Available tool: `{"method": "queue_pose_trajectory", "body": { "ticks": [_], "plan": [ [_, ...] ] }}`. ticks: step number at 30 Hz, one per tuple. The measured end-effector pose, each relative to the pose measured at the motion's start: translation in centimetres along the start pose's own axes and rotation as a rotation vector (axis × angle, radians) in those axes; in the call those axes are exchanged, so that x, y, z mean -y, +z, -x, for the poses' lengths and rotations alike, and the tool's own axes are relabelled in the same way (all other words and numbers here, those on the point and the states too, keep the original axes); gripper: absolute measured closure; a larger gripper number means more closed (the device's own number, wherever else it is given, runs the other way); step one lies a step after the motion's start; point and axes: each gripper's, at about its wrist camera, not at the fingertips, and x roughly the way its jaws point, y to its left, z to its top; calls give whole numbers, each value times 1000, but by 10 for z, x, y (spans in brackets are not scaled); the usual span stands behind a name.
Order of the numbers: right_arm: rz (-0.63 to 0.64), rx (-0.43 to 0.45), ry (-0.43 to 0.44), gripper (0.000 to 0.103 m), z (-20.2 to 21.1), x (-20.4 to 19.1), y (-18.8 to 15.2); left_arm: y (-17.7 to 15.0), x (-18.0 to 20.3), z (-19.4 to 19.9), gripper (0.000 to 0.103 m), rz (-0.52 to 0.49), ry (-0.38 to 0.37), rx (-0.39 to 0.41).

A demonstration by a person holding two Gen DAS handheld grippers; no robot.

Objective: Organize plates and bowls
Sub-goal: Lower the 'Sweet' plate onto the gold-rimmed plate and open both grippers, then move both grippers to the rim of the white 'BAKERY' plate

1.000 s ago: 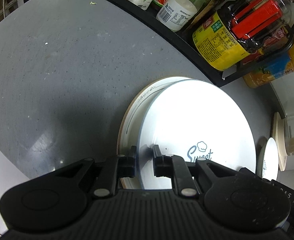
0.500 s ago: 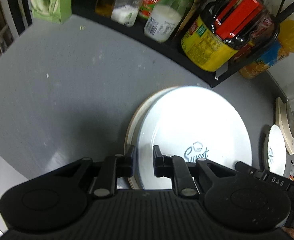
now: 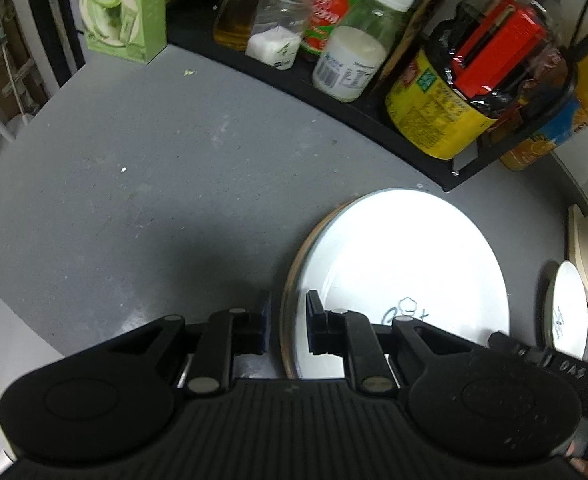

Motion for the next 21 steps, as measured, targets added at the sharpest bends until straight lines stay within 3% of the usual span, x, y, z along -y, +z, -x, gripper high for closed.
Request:
{"method": "queue_pose_trajectory", "body": {
  "ticks": [3, 5, 7, 10, 17, 21],
  "plan": [
    [9, 29, 5, 73, 19, -2, 2, 2, 11, 3, 89, -22, 3, 1],
    [14, 54, 3, 59, 32, -1, 2, 4, 19, 5, 81, -39, 4, 7],
    [15, 81, -1, 53, 47, 1, 2, 4, 30, 10, 63, -61, 1, 21],
    [15, 117, -19, 39, 66, 7, 3, 2, 46, 16, 46, -94, -2, 34],
    [-44, 203, -72, 27, 97, 38, 9, 1, 92, 25, 42, -189, -51, 52],
    [-91, 233, -102, 26, 109, 60, 10, 0, 118, 24, 38, -249, -85, 54]
  ]
}}
